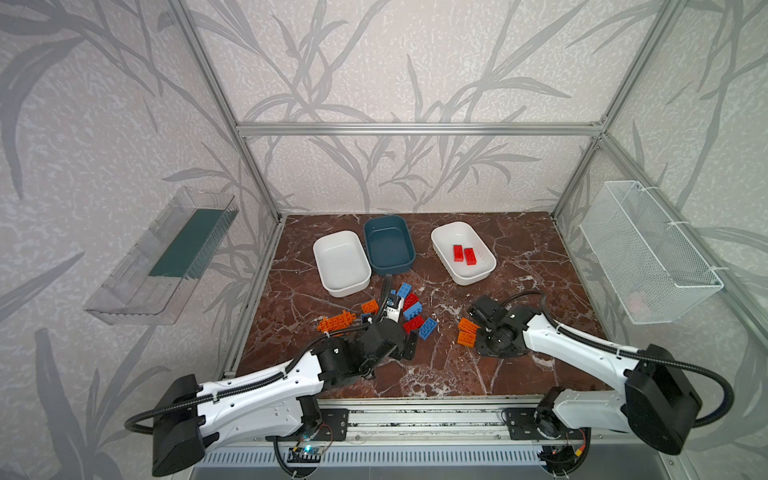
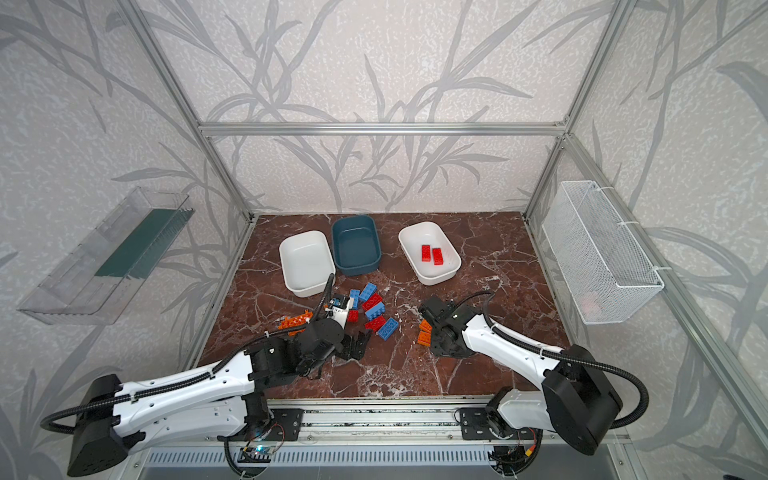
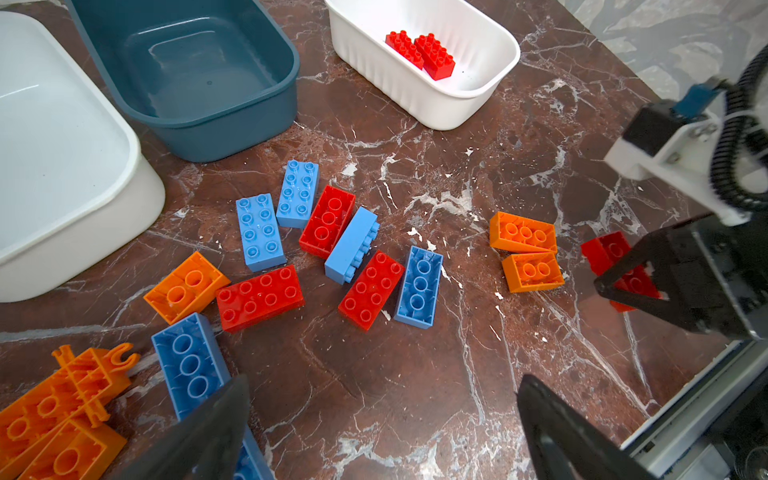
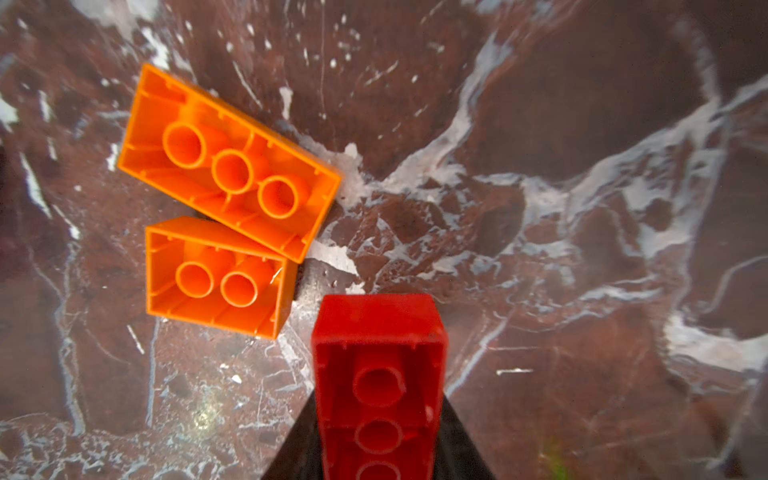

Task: Sort the legos into containers by color
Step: 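Reach the right gripper to the red brick beside orange bricks and grasp it, then carry the red brick into the white tub and release it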

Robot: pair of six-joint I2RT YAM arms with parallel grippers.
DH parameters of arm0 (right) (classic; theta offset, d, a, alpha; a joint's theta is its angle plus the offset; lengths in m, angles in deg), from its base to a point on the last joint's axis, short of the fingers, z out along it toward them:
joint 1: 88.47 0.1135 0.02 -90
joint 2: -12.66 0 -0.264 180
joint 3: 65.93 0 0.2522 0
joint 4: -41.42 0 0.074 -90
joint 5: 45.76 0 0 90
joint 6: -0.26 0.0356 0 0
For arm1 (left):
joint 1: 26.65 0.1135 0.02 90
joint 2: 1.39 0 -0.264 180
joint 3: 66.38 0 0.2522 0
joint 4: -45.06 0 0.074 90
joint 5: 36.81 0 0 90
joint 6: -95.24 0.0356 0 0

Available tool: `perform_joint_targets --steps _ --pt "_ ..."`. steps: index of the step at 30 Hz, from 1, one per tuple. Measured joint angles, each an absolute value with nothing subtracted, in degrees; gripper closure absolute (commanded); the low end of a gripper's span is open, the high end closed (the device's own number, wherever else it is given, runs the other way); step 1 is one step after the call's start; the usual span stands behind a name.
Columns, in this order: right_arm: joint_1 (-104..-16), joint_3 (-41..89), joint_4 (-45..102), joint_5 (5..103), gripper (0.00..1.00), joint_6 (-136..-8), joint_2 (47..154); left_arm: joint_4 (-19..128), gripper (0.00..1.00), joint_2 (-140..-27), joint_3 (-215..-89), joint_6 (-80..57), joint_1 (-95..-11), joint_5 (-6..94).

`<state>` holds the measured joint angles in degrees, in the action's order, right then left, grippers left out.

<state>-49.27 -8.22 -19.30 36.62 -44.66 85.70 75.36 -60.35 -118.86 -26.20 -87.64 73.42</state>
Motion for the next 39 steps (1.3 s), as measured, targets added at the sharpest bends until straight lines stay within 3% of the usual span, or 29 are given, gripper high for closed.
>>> perform_joint_targets --steps 5,9,24,26,32,39 --pt "-53.99 -0.46 -18.75 35.44 0.74 -51.68 84.08 75.25 0.01 -66.88 -124.48 -26.2 -81.22 69.99" --pt "-61.29 9.18 -16.52 36.6 0.74 -57.23 90.37 75.09 0.01 -70.81 -128.13 -26.46 -75.42 67.08" --pt "-71.33 65.2 -14.93 45.78 0.72 -68.09 141.8 75.09 0.01 -77.61 -130.91 -27.62 -67.4 65.29" --pt "-71.7 74.22 -17.35 47.16 0.67 -68.62 148.64 75.14 0.01 -77.59 -130.91 -27.77 -66.99 65.51" --pt "-71.74 88.01 -24.11 49.96 0.34 -69.8 158.68 75.33 0.01 -76.69 -130.91 -27.93 -66.11 65.86" --pt "-69.99 82.97 -25.31 50.7 0.31 -71.33 154.22 76.69 0.01 -74.79 -130.88 -28.02 -65.92 65.88"
